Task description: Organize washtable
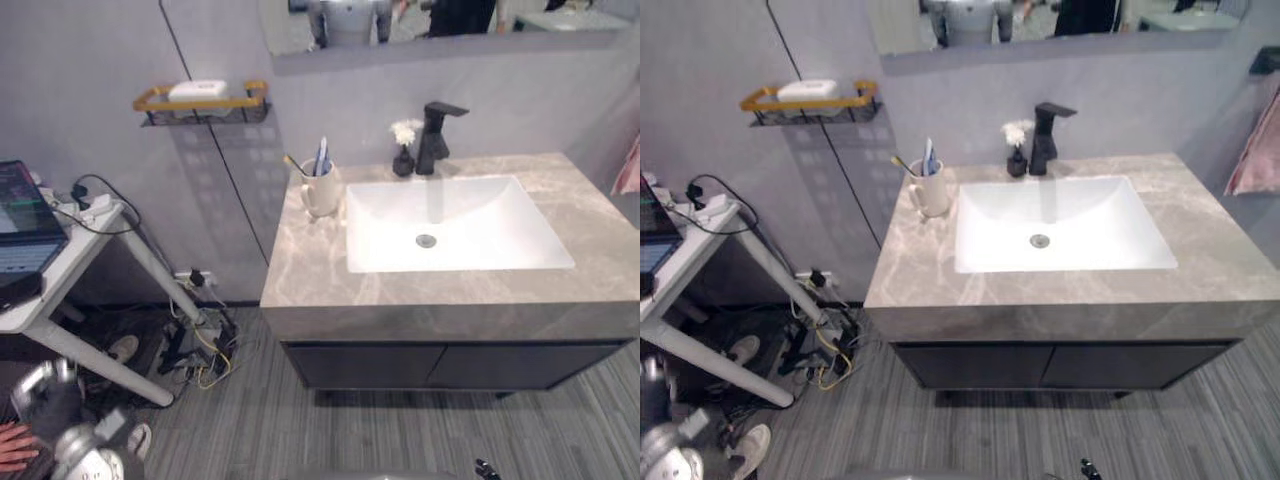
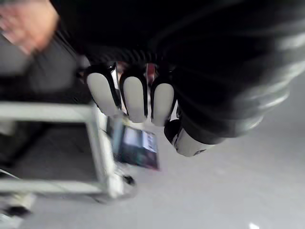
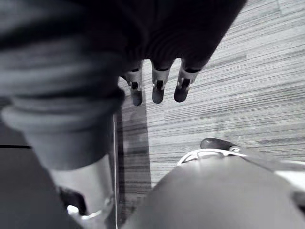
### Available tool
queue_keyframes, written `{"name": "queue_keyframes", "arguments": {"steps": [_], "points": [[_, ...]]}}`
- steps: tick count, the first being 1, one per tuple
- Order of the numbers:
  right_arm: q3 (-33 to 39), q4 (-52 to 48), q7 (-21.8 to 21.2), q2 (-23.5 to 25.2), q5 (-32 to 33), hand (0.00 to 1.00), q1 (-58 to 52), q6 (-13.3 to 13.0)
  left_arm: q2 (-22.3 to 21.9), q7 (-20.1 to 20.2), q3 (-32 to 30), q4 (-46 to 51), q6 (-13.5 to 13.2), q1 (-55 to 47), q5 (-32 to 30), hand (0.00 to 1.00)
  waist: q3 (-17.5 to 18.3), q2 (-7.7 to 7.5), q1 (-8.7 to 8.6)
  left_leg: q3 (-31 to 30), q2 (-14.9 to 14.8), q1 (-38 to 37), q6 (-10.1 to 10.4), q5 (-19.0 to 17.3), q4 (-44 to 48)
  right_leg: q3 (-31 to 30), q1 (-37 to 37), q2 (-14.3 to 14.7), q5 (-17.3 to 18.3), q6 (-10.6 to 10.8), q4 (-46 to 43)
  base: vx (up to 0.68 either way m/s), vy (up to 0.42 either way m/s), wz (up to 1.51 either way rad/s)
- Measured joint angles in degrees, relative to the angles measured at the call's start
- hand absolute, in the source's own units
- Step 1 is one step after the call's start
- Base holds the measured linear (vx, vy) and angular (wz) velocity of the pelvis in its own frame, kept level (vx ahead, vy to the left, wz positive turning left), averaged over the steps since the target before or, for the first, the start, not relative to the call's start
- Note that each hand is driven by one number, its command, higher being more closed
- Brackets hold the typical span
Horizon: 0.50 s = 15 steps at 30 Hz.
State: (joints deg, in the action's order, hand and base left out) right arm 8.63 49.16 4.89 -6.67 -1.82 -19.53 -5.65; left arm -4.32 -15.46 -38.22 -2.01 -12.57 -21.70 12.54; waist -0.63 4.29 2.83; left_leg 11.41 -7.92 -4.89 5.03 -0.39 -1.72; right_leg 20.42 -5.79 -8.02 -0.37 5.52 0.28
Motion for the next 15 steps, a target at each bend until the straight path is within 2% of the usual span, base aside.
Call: {"name": "queue_keyframes", "arguments": {"steps": [1,2,5,7,9,12,15], "points": [[-0.1,0.0,0.0,0.0,0.0,0.0,0.0,0.0,-0.1,-0.2,-0.1,-4.8,0.9,0.0,-1.1,1.0,0.1,-0.16,0.0,-0.1,0.0,-0.2,0.0,0.0,0.1,0.3,-0.3,0.0,0.1,-0.1,-0.1,-0.05,-0.021,0.03],[-0.2,0.0,0.0,0.1,0.0,0.0,0.0,0.0,-0.1,-0.1,0.0,-9.7,1.6,0.2,-2.2,0.0,0.2,-0.33,-0.01,-0.2,0.0,-0.4,0.0,0.0,0.1,0.6,-0.5,0.0,0.2,-0.2,-0.1,-0.05,-0.002,0.01],[-0.1,0.1,0.0,0.9,0.0,0.0,-0.2,0.0,-0.2,0.3,1.0,-25.1,3.9,0.5,-4.4,0.0,1.0,-1.31,-0.45,-0.9,0.1,-0.9,0.2,0.2,-0.4,1.5,-0.9,0.0,0.8,-0.2,-0.1,-0.05,-0.003,0.11],[-0.1,1.5,0.0,1.2,0.0,0.0,-0.1,0.0,-0.3,0.6,2.3,-31.7,4.6,0.6,-4.5,0.0,1.3,-1.76,-0.46,-1.5,0.2,-0.9,0.3,0.3,-0.6,1.8,-0.9,0.0,1.1,0.0,0.0,-0.02,-0.007,0.14],[0.0,4.5,0.1,1.9,0.1,0.0,0.1,0.0,-0.3,2.4,2.8,-43.8,5.7,1.7,-4.7,0.0,2.4,-3.16,-0.59,-3.2,0.5,-1.0,0.4,1.4,-2.4,2.9,-1.0,0.0,1.5,0.1,-0.1,0.01,-0.012,0.29],[0.5,7.5,0.2,2.1,0.1,0.0,1.1,0.0,-0.1,4.3,4.9,-52.5,7.5,2.4,-4.7,0.0,2.3,-3.76,-0.6,-4.2,1.0,-1.1,0.4,2.3,-3.9,3.3,-1.0,0.0,1.5,0.2,-0.1,0.03,0.0,0.16],[1.0,8.8,0.2,2.0,0.1,0.0,2.2,0.4,0.3,5.4,7.7,-53.6,8.3,2.5,-4.7,0.0,2.2,-3.82,-0.7,-4.8,1.2,-1.1,0.3,2.6,-3.9,3.5,-1.0,-0.2,1.6,0.3,-0.2,0.03,0.007,0.05]]}}
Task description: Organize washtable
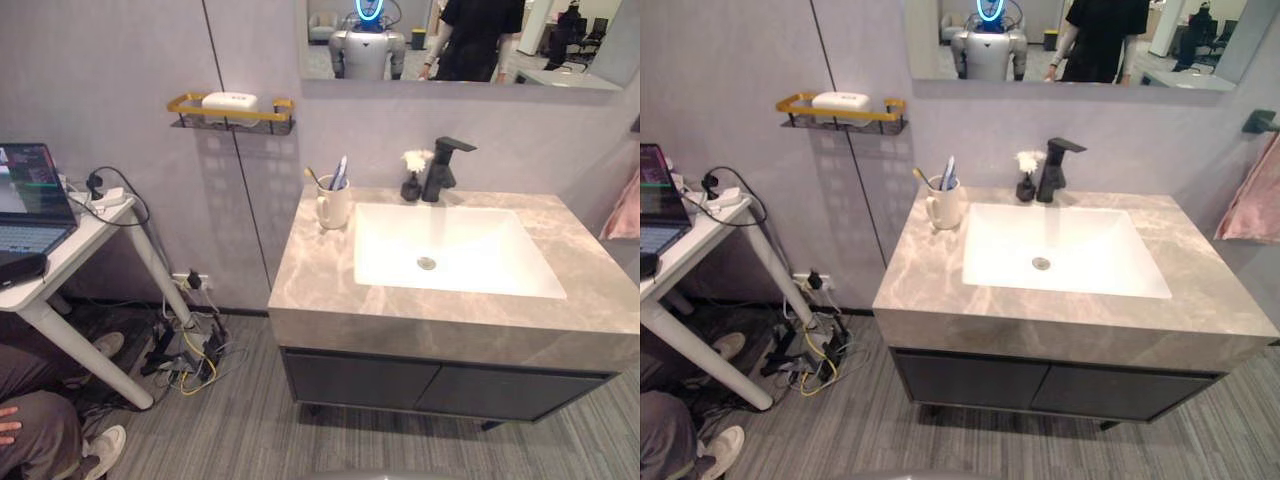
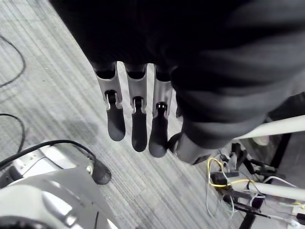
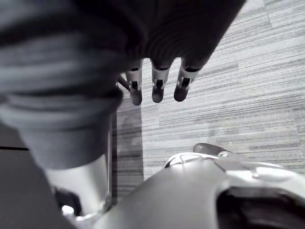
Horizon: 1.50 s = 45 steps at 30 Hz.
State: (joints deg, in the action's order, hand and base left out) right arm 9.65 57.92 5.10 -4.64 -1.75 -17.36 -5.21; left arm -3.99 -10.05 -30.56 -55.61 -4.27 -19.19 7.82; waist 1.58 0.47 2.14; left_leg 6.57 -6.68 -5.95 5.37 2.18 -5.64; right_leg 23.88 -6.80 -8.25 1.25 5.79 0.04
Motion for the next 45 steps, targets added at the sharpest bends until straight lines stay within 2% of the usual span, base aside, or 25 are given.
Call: {"name": "queue_keyframes", "arguments": {"steps": [3,5,10,15,27,29,30,32,35,36,37,39,40,41,42,43,45], "points": [[0.0,0.4,0.2,-0.3,0.0,0.0,0.5,0.2,1.3,1.3,4.3,-0.5,-0.1,0.9,-0.1,0.0,-0.2,0.3,-0.42,-0.3,0.0,0.2,0.0,0.0,0.0,0.3,0.0,0.0,0.1,0.0,0.0,0.03,0.0,0.05],[0.0,1.5,0.2,-0.5,0.0,0.0,1.7,0.4,2.2,1.8,6.5,-0.8,-0.2,2.0,-0.2,0.0,-0.3,0.4,-1.29,-1.0,0.0,0.5,0.0,0.0,0.2,0.9,0.0,0.1,0.2,0.2,-0.1,0.03,-0.01,0.14],[-0.5,1.6,0.4,-0.7,0.0,0.0,2.4,0.7,3.2,2.3,10.4,-0.7,-1.1,4.6,-1.9,0.0,-1.3,0.5,-1.38,-1.2,0.0,0.6,0.0,0.0,0.3,1.0,0.1,0.1,0.5,0.4,-0.3,0.01,-0.001,0.01],[-1.0,1.6,1.2,-0.8,0.0,0.0,3.2,0.7,3.3,2.2,10.5,-0.7,-1.3,5.3,-1.9,0.0,-2.9,0.43,-1.43,-1.2,-0.1,0.1,0.0,0.0,0.3,1.1,0.1,0.1,0.8,0.3,-0.9,0.0,0.0,0.0],[-1.0,2.3,1.1,-0.9,0.0,0.0,4.3,0.6,3.9,2.3,11.6,-1.0,-1.3,5.1,-2.4,0.0,-4.3,0.37,-1.38,0.2,-0.3,-0.5,0.1,-0.1,0.4,-0.6,0.4,0.2,1.0,0.1,-1.5,-0.02,0.009,-0.06],[-1.4,2.3,1.1,-1.0,-0.1,0.0,5.4,0.6,3.9,2.2,11.5,-0.5,-1.4,5.3,-2.3,0.0,-4.8,0.22,-1.29,-0.6,-0.3,2.1,0.1,-0.1,1.9,0.1,1.6,0.0,1.0,0.0,-2.2,-0.04,-0.002,0.22],[-1.6,1.6,1.2,-1.0,-0.1,0.0,6.2,0.6,3.9,2.1,11.5,0.3,-1.5,6.1,-2.1,0.0,-6.2,-0.36,-1.31,-1.7,-0.4,3.8,0.1,-0.1,3.4,1.3,2.2,-0.3,1.1,-0.2,-3.2,-0.05,-0.014,0.42],[-2.9,1.0,1.2,-1.5,-0.7,0.0,7.1,0.6,3.8,1.3,11.9,1.8,-1.8,7.1,-1.7,0.0,-8.3,-0.14,-1.22,-3.3,-0.5,6.5,0.2,-0.1,5.7,3.2,3.8,-0.6,1.6,-0.6,-4.7,-0.09,-0.011,0.47],[-4.0,0.7,1.3,-1.9,-1.1,0.0,8.8,0.6,3.9,1.0,12.2,2.3,-2.6,6.9,-1.2,0.0,-8.9,-0.34,-1.06,-4.8,-0.7,9.9,0.2,-0.1,7.5,4.4,6.3,-1.3,1.8,-1.0,-6.2,-0.09,0.02,0.24],[-3.9,0.2,1.4,-1.8,-1.1,0.0,8.7,0.6,4.1,1.0,12.4,2.3,-2.6,6.9,-1.2,0.0,-9.0,-0.6,-1.0,-5.1,-1.0,10.6,0.2,-1.2,9.8,4.8,6.5,-1.9,1.8,-1.1,-6.6,-0.08,0.067,0.04],[-3.8,-0.6,1.5,-1.8,-1.1,0.0,8.7,0.6,4.2,1.0,12.4,2.5,-2.6,6.9,-1.2,0.0,-9.4,-1.03,-0.98,-5.4,-1.1,12.9,0.1,-4.7,16.5,4.7,6.6,-2.4,1.8,-1.1,-7.2,-0.06,0.076,-0.14],[-3.3,-1.0,1.5,-2.0,-1.1,0.0,8.7,0.2,4.2,1.0,12.4,2.9,-2.7,6.5,-1.2,0.0,-9.4,-0.37,-1.21,-7.0,-1.2,15.8,0.4,-8.9,26.0,3.7,6.6,-2.8,1.7,-0.9,-8.3,-0.02,0.135,-0.45],[-2.7,-1.4,1.5,-2.3,-1.0,0.0,8.4,0.2,3.2,0.9,12.4,2.8,-2.7,6.4,-1.2,0.0,-9.3,0.78,-1.24,-8.5,-1.2,16.3,1.4,-11.7,29.0,1.8,6.5,-2.5,1.4,0.0,-8.7,-0.02,0.205,-0.5],[-2.5,-1.5,1.5,-2.2,-1.0,0.0,8.3,0.1,3.2,0.9,12.4,2.8,-2.7,6.5,-1.3,0.0,-9.1,1.01,-1.5,-8.5,-0.9,16.1,0.5,-12.7,28.6,1.4,6.7,-2.6,1.3,0.2,-8.7,-0.05,0.278,-0.44],[-1.5,-1.5,1.4,-1.5,-1.0,0.0,8.3,0.2,4.2,1.0,12.6,3.0,-2.7,7.1,-1.4,0.0,-9.0,0.6,-1.58,-7.8,0.2,16.6,0.3,-12.8,28.0,0.8,8.1,-3.9,0.8,0.5,-8.8,-0.06,0.201,-0.19],[-1.0,-1.5,1.3,-0.9,-1.0,0.0,8.2,0.2,4.5,1.0,12.7,3.4,-2.7,7.1,-1.5,0.0,-8.6,-0.74,-1.58,-7.4,0.9,16.8,0.2,-12.8,27.7,0.3,8.9,-4.7,0.5,0.8,-8.9,-0.11,0.256,-0.26],[0.9,-3.2,1.3,0.5,-1.0,0.0,6.6,0.7,5.1,1.0,13.0,3.3,-2.6,7.1,-2.5,0.0,-8.5,-1.36,-1.47,-4.7,1.8,18.9,-1.2,-13.8,30.1,-1.2,11.4,-6.6,0.3,1.1,-10.1,-0.08,0.188,-0.31]]}}
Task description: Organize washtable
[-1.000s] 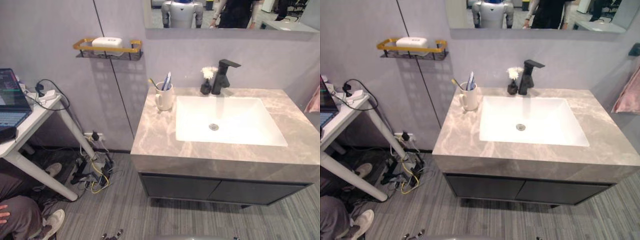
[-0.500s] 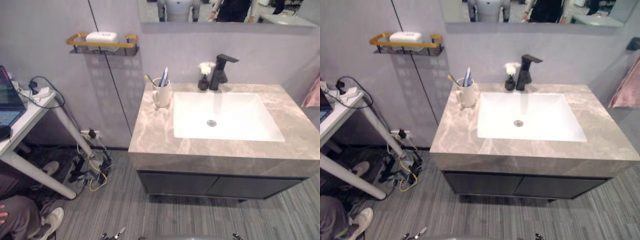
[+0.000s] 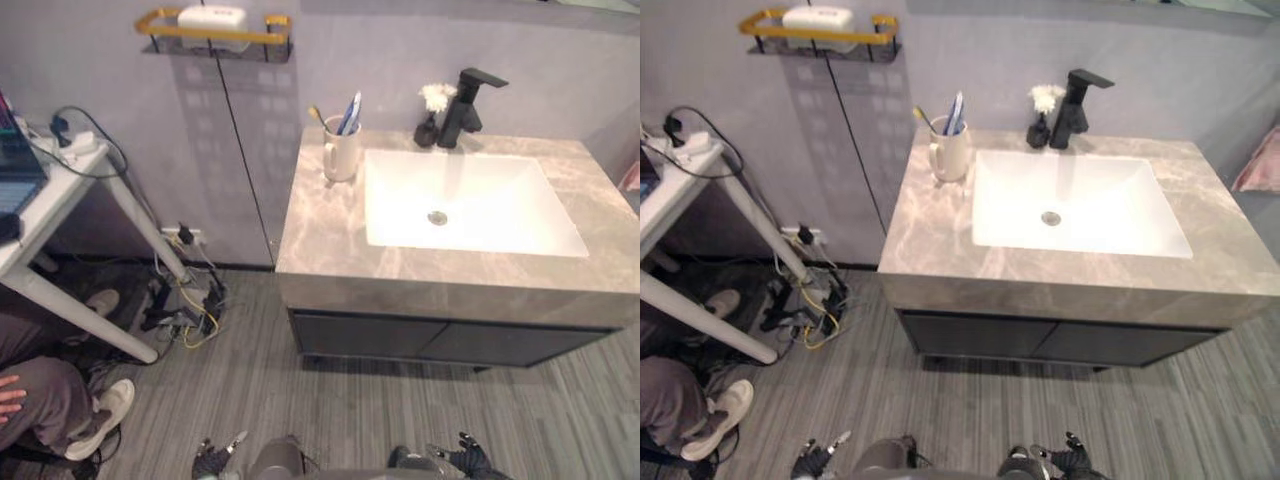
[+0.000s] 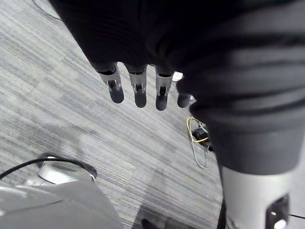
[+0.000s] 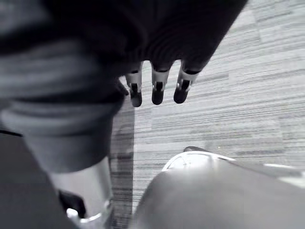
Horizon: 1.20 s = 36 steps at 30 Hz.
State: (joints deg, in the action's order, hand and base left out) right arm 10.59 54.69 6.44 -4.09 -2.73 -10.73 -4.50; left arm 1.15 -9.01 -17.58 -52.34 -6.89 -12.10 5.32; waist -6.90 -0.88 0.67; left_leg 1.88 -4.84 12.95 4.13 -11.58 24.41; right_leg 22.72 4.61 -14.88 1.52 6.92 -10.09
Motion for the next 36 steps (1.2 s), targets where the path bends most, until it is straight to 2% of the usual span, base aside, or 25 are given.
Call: {"name": "queue_keyframes", "arguments": {"steps": [3,5,6,8,9,10,12,13,14,15,16,18,19,22,24,25,26,27,28,29,30,31,33,35,36], "points": [[0.6,-1.0,-0.2,0.0,0.0,0.0,-0.3,0.6,0.3,0.0,0.8,-0.8,0.2,-0.6,-1.4,0.0,-0.5,0.77,0.22,5.0,-0.1,-0.1,-3.0,-2.1,3.0,-1.9,1.8,-1.3,-1.0,-1.5,-1.4,-0.07,0.235,-0.75],[0.5,-1.1,-0.3,0.0,0.0,0.0,-0.2,0.7,0.8,0.1,1.2,-1.8,0.3,-0.5,-1.7,0.0,-0.3,0.45,0.31,9.8,0.0,-1.0,-4.8,-2.1,1.9,0.5,2.6,-3.4,0.0,-5.3,-1.8,-0.09,0.19,-1.01],[0.5,-1.0,-0.4,-0.8,0.0,0.0,0.2,0.7,0.5,0.1,1.3,-2.5,0.4,-0.4,-2.3,0.0,-0.1,1.58,0.25,13.3,-1.3,-2.4,-6.9,-1.1,-0.8,3.6,4.0,-4.7,2.2,-7.6,-5.9,-0.09,0.161,-1.4],[0.6,-0.1,-0.5,-1.0,0.4,0.0,0.6,0.3,0.7,0.1,1.2,-3.8,0.8,-0.2,-2.7,0.0,-0.3,1.68,0.15,18.2,-1.9,-6.0,-7.3,0.3,-4.5,7.8,4.8,-7.3,4.9,-9.1,-24.3,-0.06,0.113,-1.35],[0.5,1.1,-0.5,-0.9,0.4,0.0,0.6,0.4,0.9,0.2,1.2,-3.9,1.0,-0.1,-2.7,0.0,0.0,1.32,0.28,20.4,-1.9,-7.2,-7.3,0.5,-5.5,9.2,2.9,-7.7,6.6,-9.5,-29.2,-0.04,0.04,-1.26],[0.3,3.4,-0.6,-1.0,0.3,0.0,1.2,0.4,1.2,0.2,1.2,-4.0,1.2,-0.3,-2.7,0.0,0.7,0.7,0.39,23.1,-2.0,-7.8,-7.5,0.5,-6.0,11.3,-0.1,-7.8,8.0,-8.7,-33.2,-0.03,0.01,-1.13],[0.4,6.9,-1.2,-1.3,-0.3,0.0,2.5,0.6,1.3,0.4,-0.1,-4.4,1.5,0.0,-2.6,0.0,2.4,-0.86,0.66,28.0,-2.5,-6.7,-8.4,-0.5,-3.9,15.5,-2.8,-9.8,9.4,-7.3,-32.9,-0.05,-0.028,-1.4],[0.6,7.4,-1.6,-2.7,-0.3,0.0,2.9,0.6,0.2,0.7,-1.6,-4.8,1.8,1.0,-2.5,0.0,2.2,1.15,1.06,29.5,-4.2,-4.5,-8.0,-1.8,-1.0,19.9,-1.7,-8.1,8.9,-9.0,-30.3,-0.09,0.01,-1.67],[1.1,7.7,-1.3,-3.7,-0.3,0.0,2.6,0.8,-0.6,1.4,-1.7,-5.8,1.8,0.8,-2.5,0.0,3.6,3.22,2.02,29.1,-4.0,-4.1,-7.2,-1.4,-5.1,19.4,-1.9,-3.9,9.1,-8.7,-22.8,-0.13,0.047,-1.57],[0.9,8.1,-1.4,-3.9,-0.5,0.0,2.8,1.1,-1.6,1.6,-2.0,-6.7,1.5,1.0,-2.3,0.0,4.8,4.09,2.27,32.9,-4.3,-5.6,-7.9,1.9,-9.0,21.7,-3.3,-4.7,12.5,-9.7,-23.6,-0.07,0.021,-1.6],[-0.3,8.4,-1.4,-4.5,-1.4,0.0,3.0,1.0,-1.5,1.4,-2.3,-6.6,1.5,1.3,-1.8,0.0,5.5,3.16,2.03,38.1,-3.8,-6.5,-7.8,2.5,-9.6,25.2,-4.1,-8.2,14.4,-9.5,-28.7,-0.04,-0.038,-1.59],[-4.1,9.1,-1.5,-4.2,-2.1,0.0,5.5,0.8,-0.5,1.4,-2.2,-6.7,1.6,1.4,-1.3,0.0,6.4,1.45,3.35,46.3,-5.4,-6.1,-8.0,2.2,-7.3,27.6,-4.6,-11.0,13.1,-8.5,-26.1,-0.05,-0.181,-2.32],[-5.9,8.9,-1.6,-3.2,-2.4,0.0,7.6,0.5,0.0,1.3,-2.1,-6.5,1.6,2.2,-1.3,0.0,6.6,0.88,3.52,50.7,-8.1,-5.8,-8.2,1.8,-4.3,27.8,-4.3,-10.0,10.1,-6.0,-20.3,-0.11,-0.286,-2.84],[-12.0,7.4,-1.7,-2.9,-2.4,0.0,9.5,0.3,-0.2,1.3,-2.1,-6.0,1.5,3.9,-1.0,0.0,7.0,1.86,3.69,58.1,-14.3,-8.0,-8.2,1.8,-1.1,25.9,-3.4,-2.9,9.7,-4.7,-10.5,-0.07,-0.34,-2.15],[-16.2,6.6,-1.8,-3.1,-2.4,0.0,9.1,-0.5,-0.5,1.2,-2.0,-5.5,1.1,5.2,-0.7,0.0,7.5,2.27,2.81,61.8,-19.3,-10.8,-7.0,2.6,2.3,20.2,-4.0,3.6,7.9,-3.1,-1.6,-0.03,-0.387,-1.86],[-16.2,6.6,-1.8,-3.0,-2.4,0.0,8.6,-0.6,-0.9,1.2,-2.1,-5.5,1.1,5.9,-0.5,0.0,7.7,2.87,2.28,61.9,-21.8,-11.7,-6.2,3.5,4.9,18.5,-4.9,6.0,7.0,-4.0,0.8,-0.02,-0.315,-1.38],[-16.4,6.5,-1.8,-2.7,-2.4,0.0,7.5,-0.6,-1.0,1.2,-2.1,-5.6,1.1,6.0,-0.4,0.0,7.6,2.6,1.57,61.6,-24.5,-12.5,-6.2,5.1,9.1,16.4,-6.1,7.8,6.7,-4.6,2.8,0.0,-0.263,-1.28],[-16.8,5.8,-1.9,-2.0,-2.0,0.0,6.8,-0.8,-1.5,1.1,-2.1,-6.0,1.2,5.8,-0.3,0.0,6.9,1.34,1.51,58.9,-26.1,-12.7,-3.9,3.9,11.6,12.7,-7.1,8.6,6.5,-5.1,3.6,0.02,-0.26,-1.21],[-16.8,5.4,-1.9,-2.2,-2.0,0.0,6.8,-0.9,-1.9,1.1,-2.0,-6.4,1.2,5.8,-0.3,0.0,6.6,1.23,1.48,55.8,-25.3,-12.5,-1.7,2.1,11.0,10.9,-7.3,8.6,6.5,-5.4,3.4,0.04,-0.209,-1.29],[-16.8,5.2,-2.1,-2.2,-2.0,0.0,6.8,-1.2,-2.1,1.1,-1.9,-6.6,1.2,5.7,-0.1,0.0,6.1,0.83,1.33,50.0,-23.7,-11.4,-1.9,-0.1,10.5,7.8,-7.6,8.8,6.7,-5.6,3.4,0.07,-0.113,-1.41],[-16.4,5.2,-2.9,-2.0,-1.9,0.0,6.8,-1.5,-1.4,0.9,-1.5,-6.6,0.9,5.6,0.4,0.0,4.8,0.11,1.58,38.4,-19.5,-9.2,-2.7,-1.8,10.6,3.5,-8.9,9.0,7.0,-6.1,3.2,0.07,-0.043,-1.46],[-15.7,5.2,-3.1,-1.8,-1.9,0.0,6.9,-1.6,-1.4,0.7,-1.5,-6.4,0.7,5.4,1.0,0.0,3.9,-0.21,1.87,33.4,-17.1,-8.8,-3.0,-2.0,10.4,1.2,-9.5,8.9,7.0,-6.1,3.1,0.09,0.011,-1.79],[-14.1,5.1,-3.4,-1.4,-1.9,0.0,7.4,-1.8,-0.6,0.0,-1.7,-5.5,-0.4,4.3,1.9,0.0,2.0,0.0,2.35,15.2,-8.3,-6.4,-1.0,-3.5,8.4,-8.1,-9.9,9.0,7.4,-6.3,1.6,0.07,0.132,-1.96],[-13.2,4.9,-3.5,-1.3,-1.9,0.0,7.5,-2.1,-0.2,0.0,-1.4,-5.8,-0.4,3.9,1.7,0.0,1.1,1.0,3.07,8.0,-4.8,-5.7,-0.9,-3.4,3.9,-14.4,-8.6,9.8,7.8,-5.9,0.2,0.05,0.202,-2.11],[-12.6,4.5,-3.7,-1.0,-1.3,0.0,6.7,-1.9,-0.2,0.0,-0.7,-6.8,-0.3,3.6,1.6,0.0,0.4,2.3,3.28,7.6,-4.1,-7.7,0.0,-4.7,-0.8,-20.6,-5.5,11.1,9.3,-3.6,-3.0,0.06,0.235,-2.12]]}}
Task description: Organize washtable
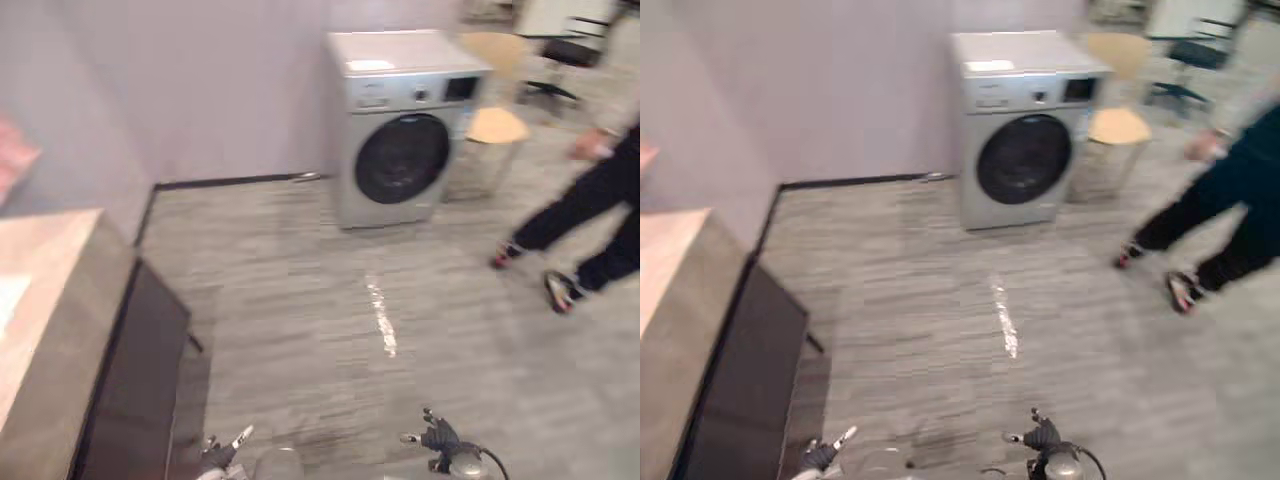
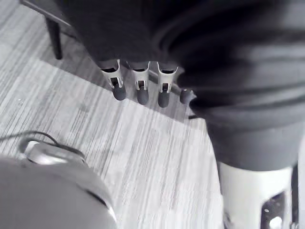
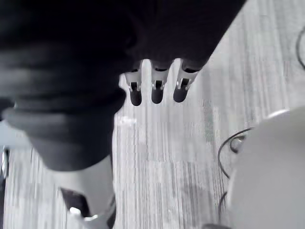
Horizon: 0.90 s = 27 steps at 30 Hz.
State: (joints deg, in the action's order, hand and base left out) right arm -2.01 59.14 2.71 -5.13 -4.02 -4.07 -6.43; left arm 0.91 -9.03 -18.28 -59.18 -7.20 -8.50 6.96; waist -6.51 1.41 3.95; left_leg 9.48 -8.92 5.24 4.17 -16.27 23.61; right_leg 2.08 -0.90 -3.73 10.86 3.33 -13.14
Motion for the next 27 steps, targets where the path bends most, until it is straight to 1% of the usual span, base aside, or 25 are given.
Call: {"name": "queue_keyframes", "arguments": {"steps": [1,2,3,4,5,6,7,8,9,11,12,13,14,15,16,17,18,19,20,21,23,24,25,26,27], "points": [[0.8,-1.4,-0.1,0.5,0.4,0.0,-0.7,-0.2,0.5,0.0,0.1,0.0,0.2,-0.5,-0.1,0.0,0.2,-0.62,-0.64,2.6,-0.2,-0.7,0.7,-0.3,-1.3,-0.9,1.4,0.3,-0.3,-0.3,-1.5,0.11,0.256,-2.15],[0.1,-2.3,-0.3,0.5,0.5,0.0,-1.2,-0.7,0.9,0.0,0.1,0.2,0.1,-1.6,-0.5,0.0,0.1,-1.25,-0.65,5.4,-1.1,-2.3,4.0,0.5,-0.6,-1.9,4.5,2.9,-0.9,-0.8,-6.2,0.12,0.11,-1.52],[-0.1,-2.1,-0.2,0.8,0.6,0.0,-1.2,-1.1,1.4,0.1,-0.2,0.2,-0.1,-2.1,-0.6,0.0,-0.4,-2.49,-0.62,1.4,0.2,-0.9,1.6,1.7,4.7,-3.9,5.6,4.2,-1.2,-2.1,-7.7,0.1,0.105,-1.99],[0.1,-1.6,-0.2,1.1,0.6,0.0,-1.1,-1.0,1.5,0.1,-0.2,0.2,-0.4,-2.3,-1.2,0.0,-0.6,-3.51,-0.22,-6.2,2.8,4.4,0.7,1.3,15.0,-8.3,5.7,3.7,0.0,-2.8,-5.8,0.01,0.08,-1.75],[0.8,-0.9,-0.2,1.0,0.5,0.0,-0.7,-1.0,1.5,0.1,-0.6,0.2,-0.6,-2.4,-1.2,0.0,-0.6,-3.39,0.19,-10.5,4.3,5.6,0.4,-0.7,15.1,-11.1,6.0,4.2,0.5,-1.6,-4.8,-0.01,0.197,-1.92],[2.4,-0.1,-0.2,0.9,0.6,0.0,-0.2,-1.0,0.5,0.1,-0.9,0.1,-0.4,-2.9,-1.4,0.0,-0.1,-1.33,-0.18,-16.6,4.7,5.5,0.3,-2.5,10.8,-14.2,7.2,6.3,0.2,-1.1,-4.9,0.0,0.329,-2.2],[5.6,-0.1,-0.3,1.1,0.7,0.0,-0.1,-1.2,-0.9,0.0,-0.9,-0.3,-0.1,-3.7,-1.6,0.0,-0.2,0.2,-0.1,-17.1,4.0,2.3,-1.3,-7.2,7.6,-19.7,9.9,9.1,-0.1,-0.2,-5.8,0.04,0.403,-2.4],[7.4,-0.1,-0.2,1.4,1.0,0.0,-0.1,-1.2,-0.3,0.0,-0.9,-0.4,0.0,-3.9,-1.9,0.0,-0.5,-0.51,-0.05,-13.0,3.5,1.4,-1.5,-7.2,6.6,-23.4,10.3,9.3,-1.0,0.7,-5.7,0.05,0.331,-2.59],[9.2,-0.5,-0.3,1.9,1.2,0.0,-0.4,-1.0,0.1,0.0,-0.8,-0.3,0.1,-4.0,-2.7,0.0,-0.7,-1.24,-1.05,-7.5,3.4,-0.7,-2.2,-7.6,5.2,-27.6,10.3,9.4,-2.6,1.7,-4.1,0.04,0.238,-1.91],[11.7,-1.2,-0.2,2.8,1.3,0.0,-0.7,-1.0,0.4,0.0,-0.4,-0.4,0.3,-3.9,-3.2,0.0,-0.5,-1.18,-2.51,-0.8,2.7,-2.1,-3.6,-8.6,4.1,-32.3,10.4,9.5,-5.3,2.9,-1.1,-0.01,0.268,-2.05],[12.6,-1.2,-0.3,3.0,1.4,0.0,-0.5,-0.8,0.6,0.0,0.3,0.5,0.2,-3.4,-3.2,0.0,-0.3,-1.2,-3.06,4.0,2.3,-2.9,-3.9,-8.6,2.5,-34.1,11.4,9.4,-8.5,3.1,1.6,-0.03,0.245,-2.09],[12.9,-1.3,-0.3,3.0,1.7,0.0,-0.4,-0.7,0.6,0.0,0.6,0.7,0.1,-3.0,-3.3,0.0,-0.4,-0.7,-3.24,6.4,1.9,-3.1,-4.2,-8.5,1.8,-33.6,11.9,9.5,-10.6,2.4,3.4,0.0,0.242,-2.13],[13.6,-1.5,-0.3,3.1,1.9,0.0,-0.3,-0.4,0.7,0.0,1.1,0.8,-0.1,-1.7,-3.3,0.0,0.2,-0.15,-3.2,11.3,1.3,-3.3,-4.8,-8.0,0.6,-29.3,13.3,9.3,-13.9,0.5,5.8,0.03,0.133,-1.84],[13.9,-1.5,-0.2,3.0,2.0,0.0,-0.4,-0.2,1.0,0.0,2.2,1.1,-0.1,-0.9,-3.3,0.0,0.2,-0.12,-3.27,14.2,1.4,-3.4,-4.7,-7.9,0.8,-22.8,14.3,8.9,-15.5,-0.7,6.1,0.05,0.195,-2.16],[14.1,-1.8,-0.1,2.6,2.5,0.0,-0.4,0.2,1.3,0.1,3.0,1.2,-0.2,0.2,-3.3,0.0,0.3,-0.16,-3.52,17.6,1.1,-2.3,-2.9,-6.9,4.8,-12.7,14.8,8.0,-19.4,-3.8,7.7,0.04,0.131,-1.52],[14.9,-1.9,0.0,3.2,2.4,0.0,-0.4,0.2,1.8,0.2,2.9,1.1,-0.2,1.1,-3.3,0.0,0.4,-1.54,-3.81,17.4,1.2,0.4,0.6,-4.9,9.9,-8.0,14.8,6.0,-20.8,-5.7,9.2,-0.04,0.147,-1.23],[17.1,-0.9,0.6,4.1,3.0,0.0,-0.2,0.7,2.3,0.2,3.3,1.8,-1.0,3.3,-3.3,0.0,0.0,-3.27,-3.44,14.9,0.9,3.8,-5.1,-4.2,3.0,3.1,14.6,1.3,-19.3,-5.3,11.3,-0.04,0.053,-0.77],[18.4,-0.6,0.6,3.5,3.6,0.0,-0.2,0.7,1.5,0.2,3.6,2.2,-1.0,3.5,-3.4,0.0,-0.8,-2.79,-3.4,17.3,-0.2,1.6,-4.9,-0.6,-2.4,10.7,14.7,-0.3,-15.1,-4.9,6.3,0.05,0.032,-1.02],[18.7,-0.1,0.5,2.9,3.7,0.0,0.2,0.7,1.0,0.1,4.1,1.4,0.3,3.3,-3.3,0.0,-1.4,-2.84,-3.6,20.6,1.9,-2.2,-4.3,2.0,-6.2,16.2,13.9,-3.9,-11.6,-4.6,3.6,0.16,0.071,-1.05],[20.0,-1.5,0.3,2.7,4.1,0.0,-0.3,0.2,0.4,0.2,4.1,1.2,0.5,2.1,-3.4,0.0,-1.5,-0.77,-4.59,22.5,1.2,-4.5,-4.5,2.2,-7.8,19.5,12.4,-4.1,-10.9,-4.7,1.7,0.16,0.13,-0.95],[20.2,-1.2,0.4,2.8,3.9,0.0,-0.7,0.4,1.3,0.3,4.2,1.1,0.5,0.7,-3.5,0.0,-1.2,-0.05,-4.91,25.0,1.5,-7.3,-4.5,2.2,-9.5,19.4,9.7,-3.5,-10.6,-4.1,2.0,0.12,0.077,-0.75],[20.2,-0.9,0.4,3.4,3.8,0.0,-1.6,0.5,2.2,0.3,4.2,1.1,0.6,0.3,-3.6,0.0,-0.2,-1.93,-4.98,26.6,2.4,-7.9,-4.5,2.2,-10.1,18.4,7.7,-3.4,-10.9,-3.8,3.5,0.11,-0.017,-0.68],[20.2,-0.8,0.3,3.7,3.6,0.0,-1.9,0.6,2.5,0.4,4.1,1.0,0.6,0.4,-3.5,0.0,0.2,-2.63,-4.56,27.2,2.7,-7.9,-4.5,2.2,-10.1,18.1,7.2,-3.4,-10.5,-2.4,5.5,0.06,-0.046,-0.54],[20.3,-0.4,0.3,3.8,3.5,0.0,-1.9,0.8,2.6,0.5,4.1,0.8,0.6,0.6,-3.5,0.0,0.3,-2.65,-4.56,27.8,2.6,-7.7,-4.5,2.2,-10.2,17.8,7.1,-3.0,-11.8,-0.9,7.2,0.02,-0.062,-0.43],[20.7,-0.2,0.2,3.6,3.4,0.0,-1.9,0.6,2.4,0.8,4.1,0.6,0.6,0.6,-3.4,0.0,0.2,-2.52,-4.83,28.4,2.3,-7.6,-4.3,2.3,-10.3,17.5,7.0,-2.3,-12.9,-1.2,8.5,0.03,-0.071,-0.43]]}}
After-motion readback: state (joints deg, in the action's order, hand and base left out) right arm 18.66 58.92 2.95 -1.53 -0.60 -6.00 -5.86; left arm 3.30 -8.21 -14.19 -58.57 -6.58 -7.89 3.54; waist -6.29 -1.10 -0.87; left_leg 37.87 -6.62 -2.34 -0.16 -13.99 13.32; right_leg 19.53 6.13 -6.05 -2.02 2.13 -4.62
